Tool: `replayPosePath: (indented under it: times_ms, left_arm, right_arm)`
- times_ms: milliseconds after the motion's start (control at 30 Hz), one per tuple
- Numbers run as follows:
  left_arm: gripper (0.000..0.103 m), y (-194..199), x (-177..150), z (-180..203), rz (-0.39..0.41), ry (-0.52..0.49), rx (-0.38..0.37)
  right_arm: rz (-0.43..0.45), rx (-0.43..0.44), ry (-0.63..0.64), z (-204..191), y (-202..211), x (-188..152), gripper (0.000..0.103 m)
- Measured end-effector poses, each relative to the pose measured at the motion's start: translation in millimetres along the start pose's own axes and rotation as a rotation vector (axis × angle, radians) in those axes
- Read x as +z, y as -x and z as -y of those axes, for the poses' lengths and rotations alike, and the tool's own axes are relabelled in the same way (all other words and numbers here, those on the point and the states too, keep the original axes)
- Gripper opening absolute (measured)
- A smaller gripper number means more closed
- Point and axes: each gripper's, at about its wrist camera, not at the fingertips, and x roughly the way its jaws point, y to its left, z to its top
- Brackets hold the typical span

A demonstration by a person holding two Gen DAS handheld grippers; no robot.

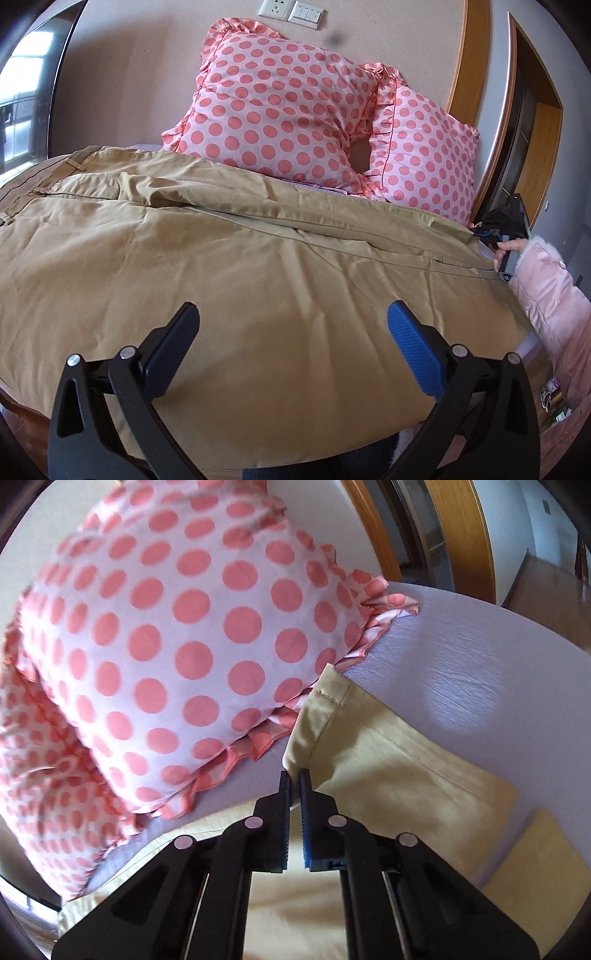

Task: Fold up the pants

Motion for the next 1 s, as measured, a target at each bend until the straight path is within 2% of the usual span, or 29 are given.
replayPosePath:
  times_ms: [100,233,367,400,467,633,700,733,800,833,900,1000]
  left_arm:
    - [0.101,7.3,-1.0,-6.3,0.012,0.035,0.009]
    - [0.101,9.8,3.1,-11.8,0.027,0.088,-0.027]
    - [0.101,7.8,7.5,-5.8,0.017,0.100,-0.064]
    - [0.101,9.2,7.6,-4.7,0.017,0.100,-0.064]
    - [0.101,14.5,6.4,-6.2,0.023,0.112,-0.068]
    - [0.101,26.0,10.8,-28.7,0.049,0.223,-0.095]
    - [0.101,26.4,21.8,-42.6,0.053,0.285,-0.109]
    - [0.101,25.4,29.9,-50.4,0.053,0.319,-0.107]
    - [0.101,23.2,49.6,-67.3,0.057,0.381,-0.108]
    - [0.101,22.0,60.4,-75.7,0.058,0.402,-0.096]
    - [0.101,17.8,81.5,-90.7,0.055,0.427,-0.061]
    - [0.101,3.7,112.2,-106.2,0.028,0.433,-0.008]
  right_arm:
    - [0.021,0.111,-0.039,27.8,61.8,-33.3,0.005]
    - [-0.046,0.112,-0.091,58.4,109.3,-87.2,0.005]
    - [-0.121,0.144,-0.181,76.1,111.5,-104.5,0.007]
    - [-0.128,0.145,-0.198,79.8,110.2,-102.0,0.010]
    - [-0.143,0.150,-0.233,82.6,107.2,-101.3,0.032]
    - [-0.120,0.172,-0.272,84.4,103.0,-98.5,0.039]
    - [-0.087,0.177,-0.254,82.5,93.9,-92.8,0.037]
    - [-0.079,0.176,-0.241,82.4,87.7,-89.6,0.032]
    - [-0.084,0.204,-0.240,86.6,77.2,-85.1,0.014]
    - [-0.080,0.233,-0.250,89.7,77.2,-85.0,0.010]
    - [-0.028,0.310,-0.240,94.1,91.5,-88.2,0.008]
    - [0.050,0.378,-0.208,99.2,122.4,-97.7,0.006]
